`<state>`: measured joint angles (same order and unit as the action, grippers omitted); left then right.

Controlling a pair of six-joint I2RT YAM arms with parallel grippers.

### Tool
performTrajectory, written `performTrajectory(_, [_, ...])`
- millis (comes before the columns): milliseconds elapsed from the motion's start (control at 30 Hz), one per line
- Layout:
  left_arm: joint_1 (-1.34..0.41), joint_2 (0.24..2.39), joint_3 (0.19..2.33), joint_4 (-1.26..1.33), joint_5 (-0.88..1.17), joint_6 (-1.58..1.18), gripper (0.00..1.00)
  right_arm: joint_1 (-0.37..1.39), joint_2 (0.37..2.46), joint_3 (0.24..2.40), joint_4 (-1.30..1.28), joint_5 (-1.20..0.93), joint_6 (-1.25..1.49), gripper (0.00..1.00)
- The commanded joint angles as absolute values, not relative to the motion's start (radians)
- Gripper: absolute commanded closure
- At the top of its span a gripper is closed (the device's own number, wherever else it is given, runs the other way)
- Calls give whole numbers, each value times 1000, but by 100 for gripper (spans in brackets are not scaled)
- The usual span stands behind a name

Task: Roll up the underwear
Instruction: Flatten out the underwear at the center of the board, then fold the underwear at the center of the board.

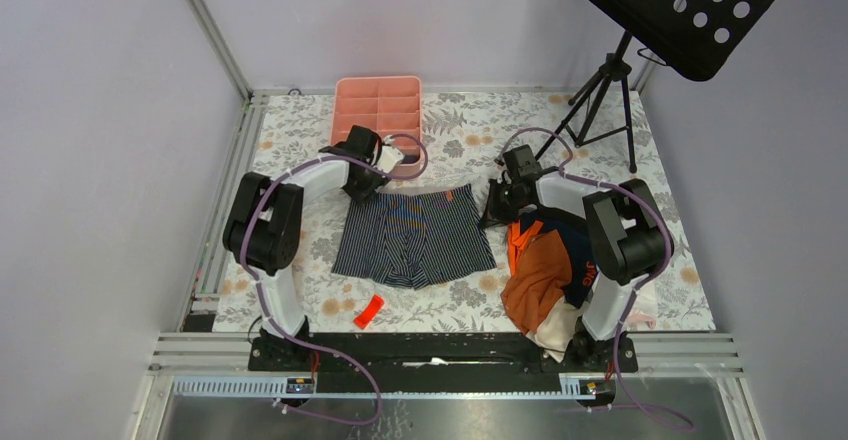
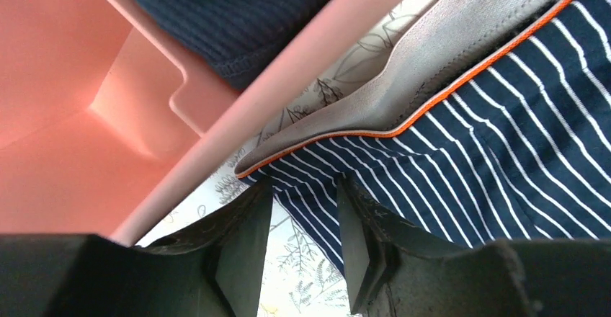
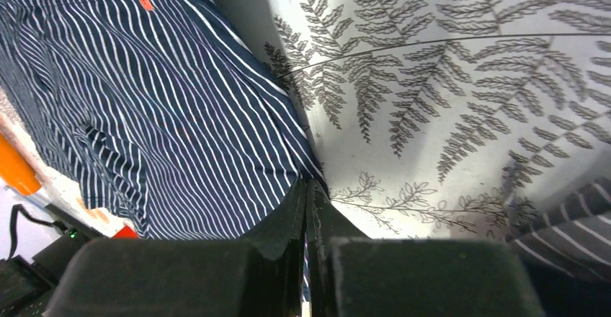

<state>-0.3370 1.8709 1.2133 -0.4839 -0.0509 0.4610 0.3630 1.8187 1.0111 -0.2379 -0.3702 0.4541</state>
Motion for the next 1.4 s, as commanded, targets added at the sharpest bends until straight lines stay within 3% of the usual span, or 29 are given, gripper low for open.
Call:
performTrajectory(0, [-334, 1897, 1252, -466, -65, 490, 55, 362, 1774, 1005, -285, -245, 463, 100])
performTrajectory(200, [-323, 1694, 1211, -544, 29, 395, 52, 362, 1654, 1039, -251, -311, 455, 100])
performTrajectory(267, [-316, 1606, 1184, -540, 66, 347, 47, 362, 1648, 1073, -218, -338, 440, 93])
performTrajectory(367, [-314, 1511, 1130, -519, 86, 242, 39, 362, 1701, 1120, -176, -383, 422, 92])
performTrajectory(500, [-303, 1486, 1052, -599, 233, -10, 33, 362, 1805, 1161, -129, -402, 425, 100])
performTrajectory(700, [-208, 1463, 1079, -618, 195, -68, 25, 362, 1943, 1247, -72, -445, 474, 100])
performTrajectory(933, [-50, 1493, 1080, -614, 310, -102, 24, 361, 2050, 1302, -161, -192, 409, 100])
performTrajectory(1100, [-43, 1531, 1112, -584, 334, -47, 26, 358, 2036, 1262, -126, -288, 429, 100])
performTrajectory(1267, [-42, 1584, 1121, -457, 357, -8, 34, 359, 1946, 1251, -83, -380, 453, 100])
performTrajectory(1367, [-38, 1639, 1125, -375, 371, 40, 43, 359, 1873, 1255, -84, -429, 440, 91])
